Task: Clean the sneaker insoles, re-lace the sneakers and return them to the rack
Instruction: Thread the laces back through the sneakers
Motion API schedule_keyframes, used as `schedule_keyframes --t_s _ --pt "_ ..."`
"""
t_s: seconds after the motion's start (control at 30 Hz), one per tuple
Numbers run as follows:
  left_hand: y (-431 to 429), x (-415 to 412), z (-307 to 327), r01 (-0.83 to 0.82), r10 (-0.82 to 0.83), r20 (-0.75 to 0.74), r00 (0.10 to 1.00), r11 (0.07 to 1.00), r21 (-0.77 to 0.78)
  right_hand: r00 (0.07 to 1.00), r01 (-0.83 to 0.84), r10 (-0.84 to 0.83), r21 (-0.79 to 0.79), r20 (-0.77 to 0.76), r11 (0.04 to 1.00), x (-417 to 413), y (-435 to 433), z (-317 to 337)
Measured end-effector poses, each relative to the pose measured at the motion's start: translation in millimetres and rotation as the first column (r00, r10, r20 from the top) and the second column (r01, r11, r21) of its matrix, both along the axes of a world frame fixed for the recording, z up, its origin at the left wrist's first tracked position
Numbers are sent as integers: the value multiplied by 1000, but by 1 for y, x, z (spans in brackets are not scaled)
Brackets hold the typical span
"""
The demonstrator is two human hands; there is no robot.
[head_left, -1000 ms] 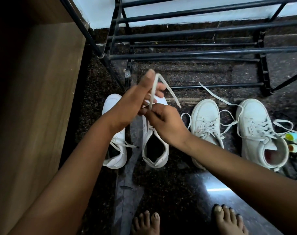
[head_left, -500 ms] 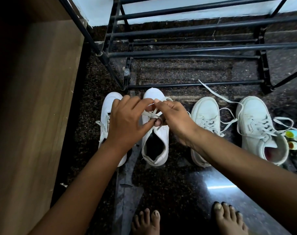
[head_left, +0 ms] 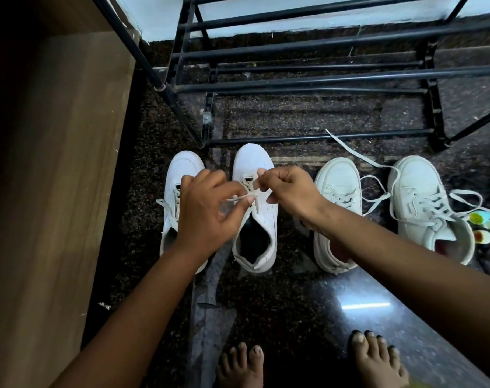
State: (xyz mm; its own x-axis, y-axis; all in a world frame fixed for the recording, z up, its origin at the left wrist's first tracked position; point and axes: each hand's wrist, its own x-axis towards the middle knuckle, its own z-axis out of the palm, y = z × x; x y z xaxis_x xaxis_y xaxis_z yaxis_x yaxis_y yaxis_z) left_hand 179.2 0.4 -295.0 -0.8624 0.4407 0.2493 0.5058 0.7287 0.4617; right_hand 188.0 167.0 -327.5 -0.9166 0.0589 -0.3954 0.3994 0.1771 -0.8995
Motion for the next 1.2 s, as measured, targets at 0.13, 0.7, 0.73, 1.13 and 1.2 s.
schedule_keyframes --t_s 0.13,0.7,0.73,1.13,1.2 --pt "7 -2 11 -416 42 695 718 826 379 954 104 -42 198 -296 975 21 1 3" --pt "8 3 19 -453 -60 849 526 824 339 945 18 4 64 -326 998 45 -10 -2" --pt "7 3 19 -444 -52 841 538 831 335 956 -13 30 61 -291 998 44 -8 0" --pt "-16 -3 28 -265 239 445 863 964 -6 938 96 -111 -61 -328 994 25 61 64" --pt "-15 -2 34 -220 262 262 929 959 -178 919 111 -88 37 -383 993 18 67 61"
